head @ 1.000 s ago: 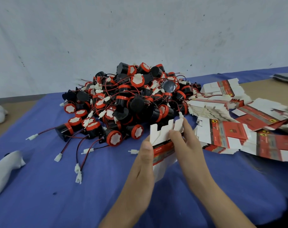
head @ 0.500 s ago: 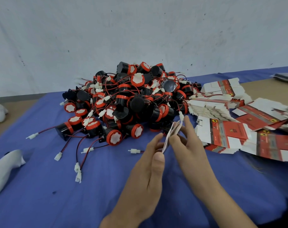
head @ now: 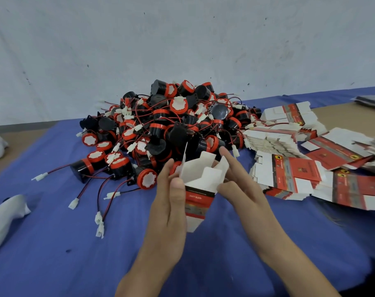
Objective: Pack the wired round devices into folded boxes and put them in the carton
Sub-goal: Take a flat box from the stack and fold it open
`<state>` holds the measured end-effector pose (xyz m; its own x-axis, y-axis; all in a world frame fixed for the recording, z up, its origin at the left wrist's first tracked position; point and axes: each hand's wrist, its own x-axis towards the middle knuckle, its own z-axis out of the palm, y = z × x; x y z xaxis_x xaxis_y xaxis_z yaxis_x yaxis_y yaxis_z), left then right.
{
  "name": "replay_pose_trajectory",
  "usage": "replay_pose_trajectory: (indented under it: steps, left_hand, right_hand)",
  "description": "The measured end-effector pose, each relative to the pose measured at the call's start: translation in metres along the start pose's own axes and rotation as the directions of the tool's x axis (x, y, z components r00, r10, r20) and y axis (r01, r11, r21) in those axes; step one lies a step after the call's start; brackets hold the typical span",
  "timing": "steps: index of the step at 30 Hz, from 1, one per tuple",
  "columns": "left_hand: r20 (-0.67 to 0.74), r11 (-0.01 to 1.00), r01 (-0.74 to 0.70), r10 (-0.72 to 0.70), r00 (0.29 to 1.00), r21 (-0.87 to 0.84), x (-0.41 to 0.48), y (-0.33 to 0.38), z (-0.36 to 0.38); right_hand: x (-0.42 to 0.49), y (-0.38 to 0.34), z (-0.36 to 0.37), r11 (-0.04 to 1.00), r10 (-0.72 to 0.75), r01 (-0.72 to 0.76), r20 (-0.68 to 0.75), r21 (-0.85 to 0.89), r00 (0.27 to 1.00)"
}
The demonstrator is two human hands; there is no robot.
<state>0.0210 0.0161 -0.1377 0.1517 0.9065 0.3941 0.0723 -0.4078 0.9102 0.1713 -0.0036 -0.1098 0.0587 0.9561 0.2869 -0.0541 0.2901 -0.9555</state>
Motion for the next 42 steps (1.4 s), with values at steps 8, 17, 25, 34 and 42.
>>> replay_pose_trajectory:
  steps: [8, 17, 25, 34, 42]
  left_hand:
    - [-0.058, 0.99, 0.13, -0.133, 0.989, -0.059, 0.007, -0.001, -0.005]
    - [-0.04, 0.79, 0.437, -0.501, 0.865, -0.43, 0.016, 0.012, -0.019]
    - [0.517, 0.209, 0.67, -0.49, 0.702, -0.712, 0.012, 0.018, -0.019]
    - [0.419, 0.477, 0.608, -0.449, 0.789, -0.635, 0.005, -0.002, 0.004]
    - [-0.128, 0.906, 0.36, -0.393, 0.911, -0.224, 0.025, -0.02, -0.016]
  right_hand:
    - [0.001, -0.013, 0.018, 0.999, 0.04, -0.045, 0.192, 0.026, 0.981]
    - [0.007, 0.006, -0.002, 0.981, 0.001, 0.003, -0.023, 0.192, 1.0]
    - [0.007, 0.0, 0.003, 0.945, 0.265, -0.275, 0.078, 0.176, 0.961]
    - [0.017, -0.01, 0.011, 0.825, 0.386, -0.426, 0.181, 0.371, 0.905]
    - [0.001, -0.002, 0.005, 0.95, 0.17, -0.165, 0.004, 0.264, 0.985]
